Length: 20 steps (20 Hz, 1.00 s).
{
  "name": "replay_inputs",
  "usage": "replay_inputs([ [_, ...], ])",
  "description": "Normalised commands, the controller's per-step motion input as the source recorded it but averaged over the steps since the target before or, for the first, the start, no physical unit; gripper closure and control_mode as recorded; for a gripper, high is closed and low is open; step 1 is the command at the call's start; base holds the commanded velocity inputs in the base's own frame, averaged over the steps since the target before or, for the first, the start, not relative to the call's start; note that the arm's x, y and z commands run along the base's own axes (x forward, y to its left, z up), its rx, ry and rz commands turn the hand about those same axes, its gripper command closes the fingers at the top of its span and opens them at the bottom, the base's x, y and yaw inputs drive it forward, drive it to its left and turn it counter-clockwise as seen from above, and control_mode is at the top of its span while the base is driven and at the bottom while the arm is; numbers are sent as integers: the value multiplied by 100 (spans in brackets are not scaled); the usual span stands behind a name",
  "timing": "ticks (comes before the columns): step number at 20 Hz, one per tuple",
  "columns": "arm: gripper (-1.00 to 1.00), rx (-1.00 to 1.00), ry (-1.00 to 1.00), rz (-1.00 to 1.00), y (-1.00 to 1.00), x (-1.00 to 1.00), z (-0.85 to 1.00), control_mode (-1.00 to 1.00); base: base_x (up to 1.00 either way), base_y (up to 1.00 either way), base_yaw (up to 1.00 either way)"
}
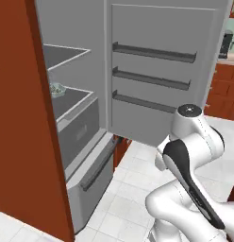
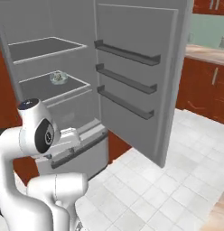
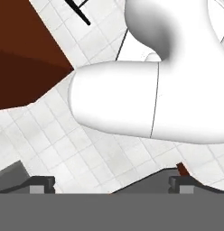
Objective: Place two dumplings into each of the tupperware containers and then place the containers in the fridge.
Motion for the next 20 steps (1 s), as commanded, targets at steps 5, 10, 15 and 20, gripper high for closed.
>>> replay_inputs([
  [5,-100,0,0,0,0,0,0,100,-89,-2,-64],
  [10,-100,0,0,0,0,0,0,100,-81,-27,-39],
  [15,-100,0,0,0,0,0,0,100,-95,-30,-24],
  [20,-100,0,0,0,0,0,0,100,-97,-16,-18],
])
